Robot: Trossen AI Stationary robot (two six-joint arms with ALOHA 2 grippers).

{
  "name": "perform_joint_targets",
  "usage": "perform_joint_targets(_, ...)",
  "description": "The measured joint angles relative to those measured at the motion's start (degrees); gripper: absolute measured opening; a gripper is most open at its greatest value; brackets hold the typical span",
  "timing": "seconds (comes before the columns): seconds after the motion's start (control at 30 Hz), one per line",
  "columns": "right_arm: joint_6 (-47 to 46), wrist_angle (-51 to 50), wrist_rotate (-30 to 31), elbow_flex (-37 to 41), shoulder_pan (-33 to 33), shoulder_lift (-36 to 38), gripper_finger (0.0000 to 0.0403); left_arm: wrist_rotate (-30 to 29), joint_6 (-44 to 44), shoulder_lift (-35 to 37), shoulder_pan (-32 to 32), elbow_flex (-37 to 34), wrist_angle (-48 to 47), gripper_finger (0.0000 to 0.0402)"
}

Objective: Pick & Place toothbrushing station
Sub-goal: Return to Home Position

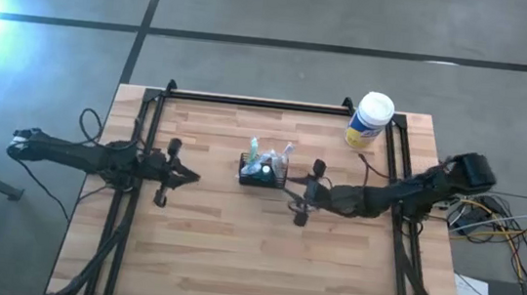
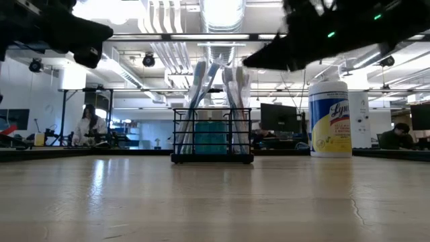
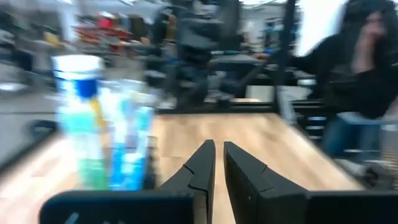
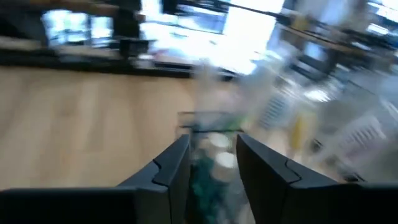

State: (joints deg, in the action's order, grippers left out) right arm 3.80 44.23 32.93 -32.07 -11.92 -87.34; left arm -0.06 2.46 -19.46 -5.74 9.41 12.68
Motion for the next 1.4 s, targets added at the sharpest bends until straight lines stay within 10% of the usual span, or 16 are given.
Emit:
perform_joint_targets(0.4, 0.0, -7.7, -20.4, 12.6, -3.4, 29.4, 0.0049, -9.9, -8.2, 18.2, 0.0, 1.2, -13.8, 0.0004)
perform_joint_targets(1.4, -8.9, -31.9, -32.7, 31.6, 12.2, 80.5, 0.0008, -3.3, -13.9, 19.4, 6.1, -3.3, -8.7, 0.0001)
